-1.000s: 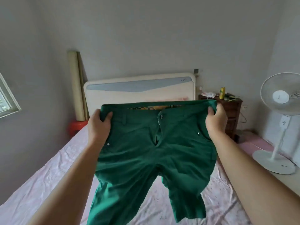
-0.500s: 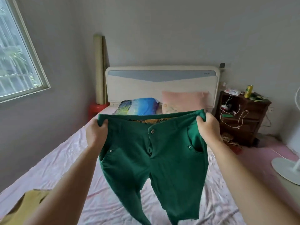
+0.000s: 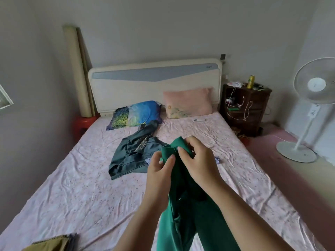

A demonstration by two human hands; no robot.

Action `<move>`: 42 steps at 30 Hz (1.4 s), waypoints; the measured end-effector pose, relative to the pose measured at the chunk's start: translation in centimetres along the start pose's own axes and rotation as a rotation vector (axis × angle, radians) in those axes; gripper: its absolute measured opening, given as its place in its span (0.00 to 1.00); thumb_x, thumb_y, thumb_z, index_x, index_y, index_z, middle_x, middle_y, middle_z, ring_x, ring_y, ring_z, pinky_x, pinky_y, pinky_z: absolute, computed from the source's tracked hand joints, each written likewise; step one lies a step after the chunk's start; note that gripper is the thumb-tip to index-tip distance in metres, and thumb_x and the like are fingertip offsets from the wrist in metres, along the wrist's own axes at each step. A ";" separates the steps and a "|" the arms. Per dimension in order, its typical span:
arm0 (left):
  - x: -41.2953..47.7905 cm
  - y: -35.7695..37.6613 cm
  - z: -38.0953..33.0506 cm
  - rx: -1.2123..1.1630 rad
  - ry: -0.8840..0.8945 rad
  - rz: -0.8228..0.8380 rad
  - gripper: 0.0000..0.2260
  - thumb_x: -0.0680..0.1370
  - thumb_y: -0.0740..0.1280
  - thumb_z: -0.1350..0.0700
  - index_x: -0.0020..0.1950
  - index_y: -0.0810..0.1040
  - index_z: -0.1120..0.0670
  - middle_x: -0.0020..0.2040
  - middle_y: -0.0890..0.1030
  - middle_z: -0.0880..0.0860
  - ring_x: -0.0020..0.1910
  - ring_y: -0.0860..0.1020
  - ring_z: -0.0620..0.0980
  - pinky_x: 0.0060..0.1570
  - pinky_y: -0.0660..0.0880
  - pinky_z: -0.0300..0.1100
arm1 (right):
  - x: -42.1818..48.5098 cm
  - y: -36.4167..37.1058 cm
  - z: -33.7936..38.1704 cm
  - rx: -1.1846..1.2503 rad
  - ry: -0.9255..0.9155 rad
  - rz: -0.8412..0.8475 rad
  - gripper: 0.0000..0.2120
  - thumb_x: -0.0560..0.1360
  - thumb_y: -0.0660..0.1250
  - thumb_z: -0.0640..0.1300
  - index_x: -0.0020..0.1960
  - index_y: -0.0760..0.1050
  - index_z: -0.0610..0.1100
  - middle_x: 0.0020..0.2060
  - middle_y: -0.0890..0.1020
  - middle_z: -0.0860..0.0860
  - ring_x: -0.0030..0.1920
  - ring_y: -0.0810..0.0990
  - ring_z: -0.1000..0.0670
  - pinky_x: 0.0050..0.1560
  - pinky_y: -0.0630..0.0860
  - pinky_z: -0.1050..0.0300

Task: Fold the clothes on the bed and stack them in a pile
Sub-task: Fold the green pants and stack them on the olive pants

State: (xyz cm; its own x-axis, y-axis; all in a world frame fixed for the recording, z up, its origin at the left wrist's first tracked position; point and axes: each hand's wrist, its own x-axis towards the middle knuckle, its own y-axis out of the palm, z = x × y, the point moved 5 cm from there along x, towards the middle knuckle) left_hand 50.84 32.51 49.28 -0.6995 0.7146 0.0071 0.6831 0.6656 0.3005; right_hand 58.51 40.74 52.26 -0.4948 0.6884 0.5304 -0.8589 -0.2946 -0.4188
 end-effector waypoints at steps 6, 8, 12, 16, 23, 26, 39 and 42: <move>-0.7 -1.7 -1.6 -0.096 -0.028 0.134 0.06 0.79 0.60 0.62 0.52 0.75 0.57 0.44 0.82 0.60 0.44 0.80 0.56 0.48 0.76 0.50 | -1.5 1.6 2.1 0.232 0.035 0.081 0.03 0.71 0.65 0.48 0.44 0.76 0.54 0.38 0.81 0.57 0.39 0.79 0.58 0.40 0.74 0.66; -0.6 -2.4 -1.8 -0.119 -0.017 0.137 0.06 0.79 0.60 0.62 0.51 0.76 0.57 0.45 0.81 0.59 0.46 0.79 0.57 0.51 0.75 0.53 | -2.0 1.9 2.4 0.309 0.058 0.141 0.09 0.71 0.64 0.53 0.49 0.78 0.54 0.41 0.82 0.56 0.41 0.80 0.56 0.43 0.76 0.64; -0.9 -2.9 -2.7 -0.197 -0.015 0.157 0.07 0.79 0.58 0.57 0.50 0.74 0.57 0.40 0.80 0.57 0.41 0.79 0.54 0.46 0.76 0.55 | -2.3 2.3 3.0 0.478 0.112 0.256 0.15 0.75 0.61 0.47 0.60 0.77 0.47 0.43 0.80 0.49 0.46 0.80 0.51 0.45 0.80 0.55; -0.8 -3.4 -4.2 -0.029 0.077 0.163 0.16 0.72 0.69 0.47 0.48 0.71 0.59 0.36 0.76 0.52 0.38 0.76 0.48 0.40 0.74 0.45 | -2.7 2.9 3.5 0.579 0.081 0.377 0.16 0.74 0.59 0.37 0.59 0.75 0.46 0.43 0.79 0.53 0.48 0.81 0.51 0.51 0.79 0.56; -0.1 -4.1 -7.7 0.140 0.228 0.349 0.09 0.70 0.65 0.58 0.49 0.76 0.57 0.42 0.80 0.54 0.43 0.78 0.49 0.45 0.77 0.42 | -0.9 -0.8 -0.3 0.527 0.189 0.071 0.11 0.72 0.67 0.37 0.53 0.73 0.46 0.45 0.81 0.48 0.49 0.80 0.51 0.54 0.75 0.54; -0.1 -3.9 -9.7 0.097 0.298 0.422 0.06 0.70 0.65 0.60 0.46 0.78 0.55 0.41 0.81 0.52 0.41 0.79 0.48 0.43 0.78 0.39 | 0.4 -0.1 -3.2 0.386 0.314 0.227 0.37 0.61 0.75 0.59 0.65 0.65 0.50 0.61 0.73 0.53 0.60 0.74 0.53 0.64 0.70 0.52; 5.1 -5.6 -12.9 0.337 0.448 -0.015 0.10 0.79 0.59 0.67 0.46 0.73 0.52 0.41 0.78 0.53 0.39 0.76 0.50 0.37 0.77 0.39 | 6.9 -1.3 1.0 0.715 0.405 0.340 0.08 0.68 0.68 0.30 0.45 0.78 0.40 0.50 0.81 0.42 0.36 0.83 0.51 0.40 0.81 0.60; 4.5 -5.4 -16.7 0.327 0.702 -0.095 0.11 0.78 0.59 0.67 0.45 0.71 0.51 0.40 0.76 0.52 0.38 0.76 0.43 0.37 0.75 0.36 | 9.9 -4.8 6.3 0.666 0.166 0.271 0.11 0.66 0.70 0.31 0.43 0.77 0.43 0.44 0.83 0.48 0.36 0.83 0.54 0.43 0.81 0.61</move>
State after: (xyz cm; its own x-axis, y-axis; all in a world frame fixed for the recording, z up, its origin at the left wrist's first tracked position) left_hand 40.45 28.53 63.59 -0.6531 0.4203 0.6299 0.5643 0.8248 0.0348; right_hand 56.85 44.80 64.18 -0.7199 0.6098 0.3315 -0.6336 -0.7724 0.0447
